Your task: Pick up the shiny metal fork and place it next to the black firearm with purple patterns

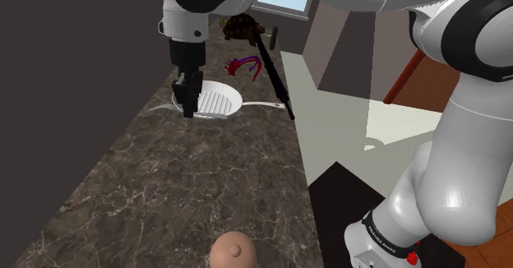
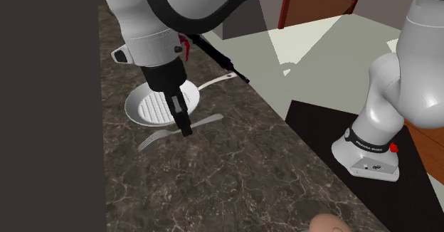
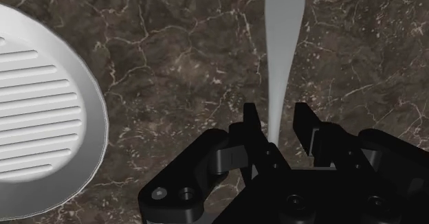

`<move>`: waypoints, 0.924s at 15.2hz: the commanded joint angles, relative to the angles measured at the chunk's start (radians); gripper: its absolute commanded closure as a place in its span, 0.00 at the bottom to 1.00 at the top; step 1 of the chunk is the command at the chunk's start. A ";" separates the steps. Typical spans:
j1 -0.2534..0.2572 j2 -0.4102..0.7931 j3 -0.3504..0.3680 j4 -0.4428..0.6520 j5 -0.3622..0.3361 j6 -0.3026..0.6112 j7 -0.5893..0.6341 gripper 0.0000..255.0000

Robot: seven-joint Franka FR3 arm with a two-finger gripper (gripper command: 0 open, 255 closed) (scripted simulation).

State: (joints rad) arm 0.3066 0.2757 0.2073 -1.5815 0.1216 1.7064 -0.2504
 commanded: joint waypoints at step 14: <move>0.003 0.012 0.002 0.221 -0.003 -0.207 0.030 1.00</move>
State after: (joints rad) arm 0.3089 0.2866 0.2096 -1.3784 0.1186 1.5161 -0.2231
